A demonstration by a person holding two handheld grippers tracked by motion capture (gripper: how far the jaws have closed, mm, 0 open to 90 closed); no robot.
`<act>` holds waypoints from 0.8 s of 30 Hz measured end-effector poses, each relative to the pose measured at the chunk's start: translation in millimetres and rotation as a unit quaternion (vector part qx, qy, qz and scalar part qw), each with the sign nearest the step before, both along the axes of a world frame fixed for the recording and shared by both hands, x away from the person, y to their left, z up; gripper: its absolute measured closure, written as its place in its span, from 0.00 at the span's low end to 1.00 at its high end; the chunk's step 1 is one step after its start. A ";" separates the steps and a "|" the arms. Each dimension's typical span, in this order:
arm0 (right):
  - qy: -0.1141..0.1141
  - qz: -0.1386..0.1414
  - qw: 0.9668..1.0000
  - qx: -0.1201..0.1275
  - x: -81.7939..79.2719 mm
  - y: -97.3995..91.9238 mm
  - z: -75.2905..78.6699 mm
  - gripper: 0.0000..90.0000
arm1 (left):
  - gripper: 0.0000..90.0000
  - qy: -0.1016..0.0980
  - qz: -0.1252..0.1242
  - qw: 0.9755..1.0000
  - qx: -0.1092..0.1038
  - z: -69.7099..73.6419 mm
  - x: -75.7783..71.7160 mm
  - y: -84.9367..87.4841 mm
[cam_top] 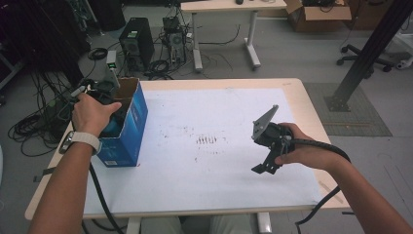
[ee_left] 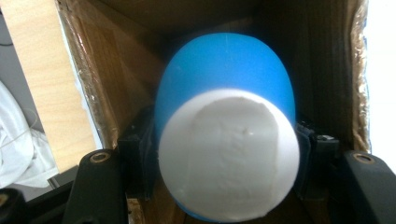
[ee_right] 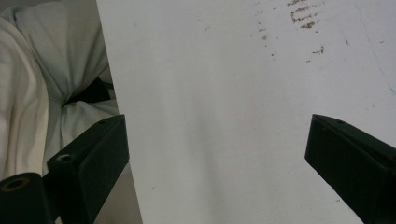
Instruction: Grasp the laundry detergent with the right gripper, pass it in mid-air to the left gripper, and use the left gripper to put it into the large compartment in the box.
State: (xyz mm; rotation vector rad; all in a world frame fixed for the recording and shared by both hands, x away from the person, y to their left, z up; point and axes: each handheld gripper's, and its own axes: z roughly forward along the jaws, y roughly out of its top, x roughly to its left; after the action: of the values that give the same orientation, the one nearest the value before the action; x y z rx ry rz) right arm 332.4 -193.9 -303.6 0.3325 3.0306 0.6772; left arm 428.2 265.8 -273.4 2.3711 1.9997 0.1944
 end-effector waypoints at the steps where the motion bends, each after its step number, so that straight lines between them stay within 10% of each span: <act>1: 0.000 0.000 1.000 -0.001 0.0 0.0 -0.1 0.07 | 0.41 0.001 0.000 1.000 -0.003 0.6 0.2 0.1; 24: 0.002 0.008 1.000 -0.003 -2.3 2.0 -0.2 0.07 | 0.26 -0.001 -0.002 1.000 0.002 9.1 -3.1 -0.9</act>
State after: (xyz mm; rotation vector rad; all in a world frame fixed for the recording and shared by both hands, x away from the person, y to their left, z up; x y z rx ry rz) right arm 330.0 -191.8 -303.7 0.3093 3.0414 0.6702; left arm 425.0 264.9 -264.3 2.3766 1.9953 0.2021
